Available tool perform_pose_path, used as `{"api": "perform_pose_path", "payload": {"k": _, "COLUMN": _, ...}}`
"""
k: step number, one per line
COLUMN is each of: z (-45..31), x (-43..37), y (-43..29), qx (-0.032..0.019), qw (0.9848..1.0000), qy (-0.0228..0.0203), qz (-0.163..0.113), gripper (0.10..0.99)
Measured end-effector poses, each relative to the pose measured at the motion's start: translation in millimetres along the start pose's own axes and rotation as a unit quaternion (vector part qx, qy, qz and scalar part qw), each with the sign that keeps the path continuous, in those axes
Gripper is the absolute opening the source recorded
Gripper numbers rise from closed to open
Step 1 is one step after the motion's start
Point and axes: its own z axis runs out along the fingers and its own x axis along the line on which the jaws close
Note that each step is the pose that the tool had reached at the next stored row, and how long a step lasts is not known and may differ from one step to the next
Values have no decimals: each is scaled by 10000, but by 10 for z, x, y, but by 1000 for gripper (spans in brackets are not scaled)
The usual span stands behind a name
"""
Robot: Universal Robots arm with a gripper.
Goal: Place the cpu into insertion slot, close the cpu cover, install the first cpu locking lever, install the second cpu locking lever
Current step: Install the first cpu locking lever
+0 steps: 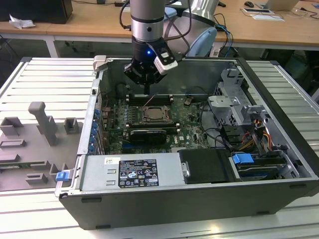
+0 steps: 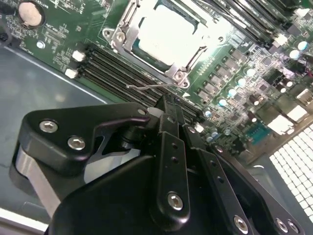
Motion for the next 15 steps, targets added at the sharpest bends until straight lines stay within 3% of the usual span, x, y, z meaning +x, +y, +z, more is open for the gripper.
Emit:
{"api": "perform_pose_path", "payload": {"k": 2, "z": 4, "x": -4, "y": 1, "qx": -162, "qw": 9999, "qy": -10, "qz": 3, "gripper": 106}}
{"api": "perform_pose_path", "payload": {"k": 3, "z": 10, "x": -5, "y": 1, "qx": -200, "qw": 9998, "qy": -12, "qz": 4, "gripper": 106}}
{"api": "perform_pose_path", "payload": {"k": 7, "z": 51, "x": -25, "y": -3, "qx": -229, "qw": 9997, "qy": -14, "qz": 5, "gripper": 106}}
{"api": "perform_pose_path", "payload": {"k": 15, "z": 164, "x": -111, "y": -11, "qx": -230, "qw": 9997, "qy": -13, "qz": 4, "gripper": 106}}
